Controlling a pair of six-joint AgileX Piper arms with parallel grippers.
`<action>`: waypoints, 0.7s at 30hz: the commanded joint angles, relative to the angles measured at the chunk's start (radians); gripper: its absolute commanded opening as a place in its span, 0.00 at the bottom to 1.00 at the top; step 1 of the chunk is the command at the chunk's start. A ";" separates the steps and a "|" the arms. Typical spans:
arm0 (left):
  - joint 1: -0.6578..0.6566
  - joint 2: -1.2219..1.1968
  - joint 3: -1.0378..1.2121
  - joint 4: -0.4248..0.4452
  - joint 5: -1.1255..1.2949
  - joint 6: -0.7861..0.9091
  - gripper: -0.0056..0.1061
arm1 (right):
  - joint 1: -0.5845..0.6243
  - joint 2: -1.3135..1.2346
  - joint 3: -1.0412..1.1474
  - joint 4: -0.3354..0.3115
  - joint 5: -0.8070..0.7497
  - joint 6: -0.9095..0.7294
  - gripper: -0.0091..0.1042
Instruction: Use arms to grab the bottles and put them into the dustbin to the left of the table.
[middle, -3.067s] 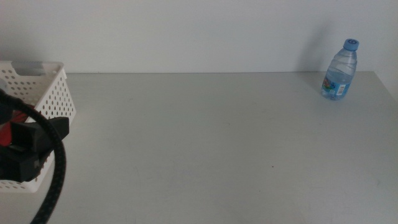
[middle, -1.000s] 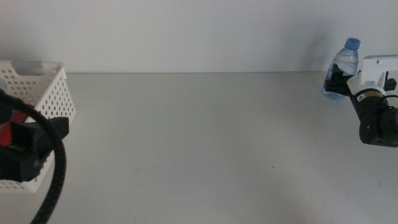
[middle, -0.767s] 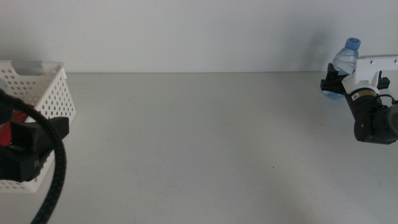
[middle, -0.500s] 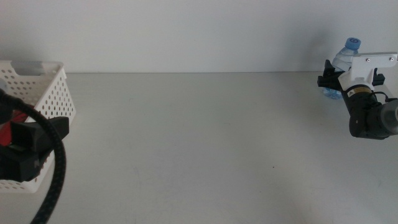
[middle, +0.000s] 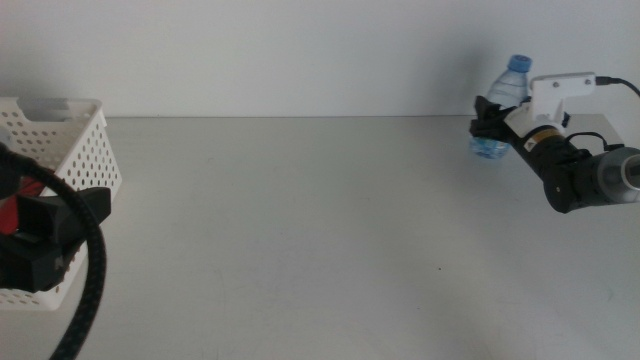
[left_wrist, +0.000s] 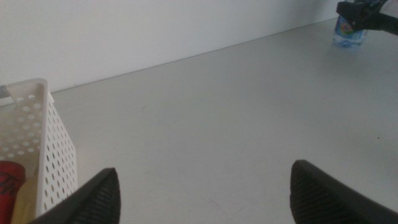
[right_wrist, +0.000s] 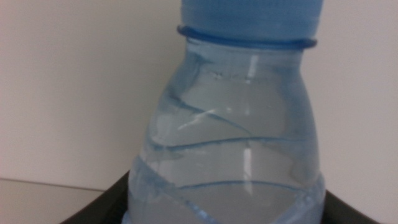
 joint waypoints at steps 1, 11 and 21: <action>-0.007 0.001 -0.025 -0.002 -0.077 -0.013 0.89 | 0.050 -0.128 -0.030 -0.146 -0.131 0.136 0.07; -0.007 0.001 -0.025 -0.002 -0.077 -0.013 0.89 | 0.332 -0.158 -0.078 -0.527 -0.136 0.410 0.07; -0.007 0.001 -0.025 -0.002 -0.077 -0.013 0.89 | 0.522 -0.103 -0.078 -0.494 -0.134 0.348 0.07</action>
